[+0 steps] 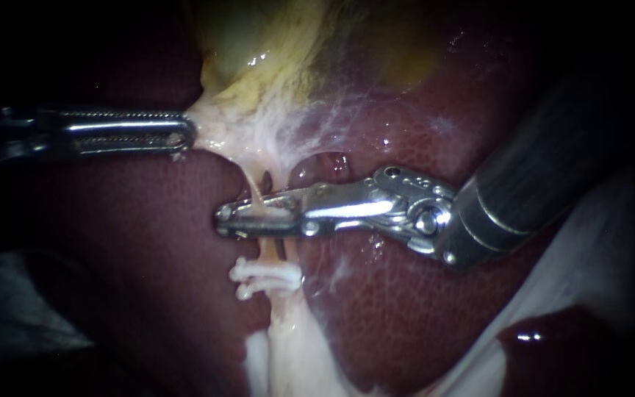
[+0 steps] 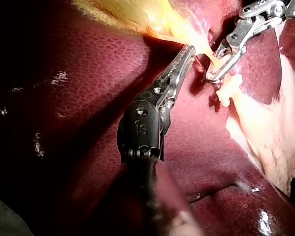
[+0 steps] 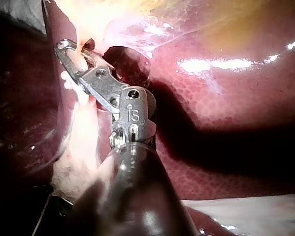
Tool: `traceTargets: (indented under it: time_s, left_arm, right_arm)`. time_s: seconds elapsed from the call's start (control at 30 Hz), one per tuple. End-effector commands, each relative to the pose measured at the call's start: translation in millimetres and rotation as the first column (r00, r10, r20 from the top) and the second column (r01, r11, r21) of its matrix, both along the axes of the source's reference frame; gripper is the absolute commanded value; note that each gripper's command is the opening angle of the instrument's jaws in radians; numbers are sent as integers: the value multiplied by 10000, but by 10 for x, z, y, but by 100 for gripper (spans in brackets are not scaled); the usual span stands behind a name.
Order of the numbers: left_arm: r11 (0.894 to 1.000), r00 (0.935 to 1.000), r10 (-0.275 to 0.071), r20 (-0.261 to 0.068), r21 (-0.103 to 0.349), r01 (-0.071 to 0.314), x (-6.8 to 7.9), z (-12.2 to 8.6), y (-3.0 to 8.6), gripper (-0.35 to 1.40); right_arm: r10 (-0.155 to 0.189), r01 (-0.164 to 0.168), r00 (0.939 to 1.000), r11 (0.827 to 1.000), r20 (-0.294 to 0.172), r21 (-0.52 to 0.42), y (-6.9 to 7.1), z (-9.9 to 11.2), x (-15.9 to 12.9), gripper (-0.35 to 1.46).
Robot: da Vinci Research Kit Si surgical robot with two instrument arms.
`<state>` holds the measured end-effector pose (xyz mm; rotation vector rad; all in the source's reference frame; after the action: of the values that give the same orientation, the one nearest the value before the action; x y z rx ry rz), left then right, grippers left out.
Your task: Going back third clip left tube
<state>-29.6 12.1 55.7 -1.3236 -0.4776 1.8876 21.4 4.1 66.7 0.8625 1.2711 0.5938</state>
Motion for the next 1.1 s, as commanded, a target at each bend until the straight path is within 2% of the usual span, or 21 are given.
traceTargets:
  time_s: [0.03,0.07,0.13,0.23,0.27,0.47,0.77,1.0,1.1]
  left_arm:
    - [10000,10000,3,3,1,-3,0,0,0,-35]
    - [10000,10000,4,3,1,-4,0,0,0,-35]
    - [10000,10000,30,-1,-53,-30,1,0,0,-35]
    - [10000,10000,32,0,-53,-32,1,0,0,-35]
    - [10000,10000,32,0,-53,-32,1,0,0,-35]
    - [10000,10000,32,1,-51,-32,2,-1,0,-35]
    - [10000,10000,23,-6,-47,-23,2,-4,-1,-35]
    - [10000,10000,18,-12,-43,-18,6,-6,-2,-35]
    - [10000,10000,5,-24,-43,-5,8,-7,-1,-35]
  right_arm:
    - [-94,94,9999,10000,-76,23,1,1,1,-35]
    - [-148,149,9999,9999,-82,24,1,2,2,-24]
    - [-187,186,9997,9998,-129,-102,1,4,5,7]
    - [-261,256,9995,9993,-197,-256,0,10,12,32]
    - [-284,278,9994,9992,-212,-272,-1,12,13,36]
    - [-314,306,9993,9989,-207,-360,-3,32,18,44]
    - [-236,229,9996,9988,-161,-425,4,54,6,46]
    - [-242,236,9996,9987,-150,-442,2,52,-16,46]
    - [-96,92,9999,9986,-80,-527,0,45,-32,48]
